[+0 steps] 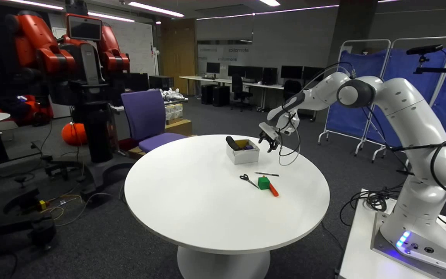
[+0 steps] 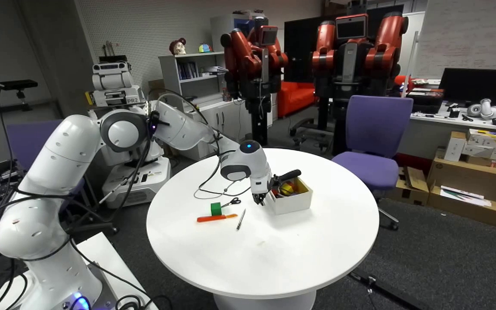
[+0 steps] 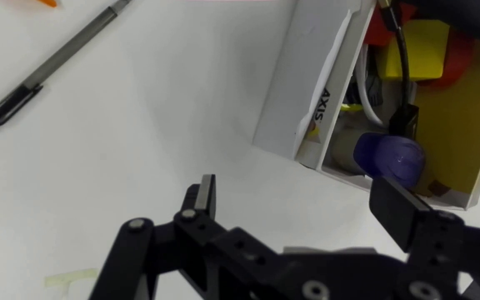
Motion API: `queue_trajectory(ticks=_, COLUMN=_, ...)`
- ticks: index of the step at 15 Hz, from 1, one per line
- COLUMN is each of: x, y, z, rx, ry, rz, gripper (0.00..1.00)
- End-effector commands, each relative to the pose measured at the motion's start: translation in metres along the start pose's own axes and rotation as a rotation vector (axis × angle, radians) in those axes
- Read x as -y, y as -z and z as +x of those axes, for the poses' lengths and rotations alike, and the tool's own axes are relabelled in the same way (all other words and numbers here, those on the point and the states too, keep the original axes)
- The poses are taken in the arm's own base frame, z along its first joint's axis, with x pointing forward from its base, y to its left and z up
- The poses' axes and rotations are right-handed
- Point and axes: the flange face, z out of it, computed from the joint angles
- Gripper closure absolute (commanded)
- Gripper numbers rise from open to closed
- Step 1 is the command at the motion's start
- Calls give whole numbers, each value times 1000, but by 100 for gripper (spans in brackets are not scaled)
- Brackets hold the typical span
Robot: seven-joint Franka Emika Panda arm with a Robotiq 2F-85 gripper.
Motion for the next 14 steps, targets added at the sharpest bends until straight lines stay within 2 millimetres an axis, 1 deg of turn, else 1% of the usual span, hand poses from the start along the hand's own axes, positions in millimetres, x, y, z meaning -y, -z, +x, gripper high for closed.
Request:
queue_trajectory(ticks=1, x=13, y=-1, z=-1, rx=-17, ry=7, rz=-21, gripper=0)
queue_trajectory(ticks=4, x=16, y=-4, z=-2, rx=-29, ry=29, rz=-23, gripper=0)
queue_trajectory(ticks=7, x=22, y=-6, z=-8, rx=-40, ry=75, rz=-20, gripper=0)
queue_trajectory(ticks=11, x=28, y=-13, z=-16, rx=-50, ry=130, rz=-25, gripper=0)
queue_trajectory(ticks=14, x=32, y=-19, z=-28, rx=-45, ry=165, rz=-34, gripper=0)
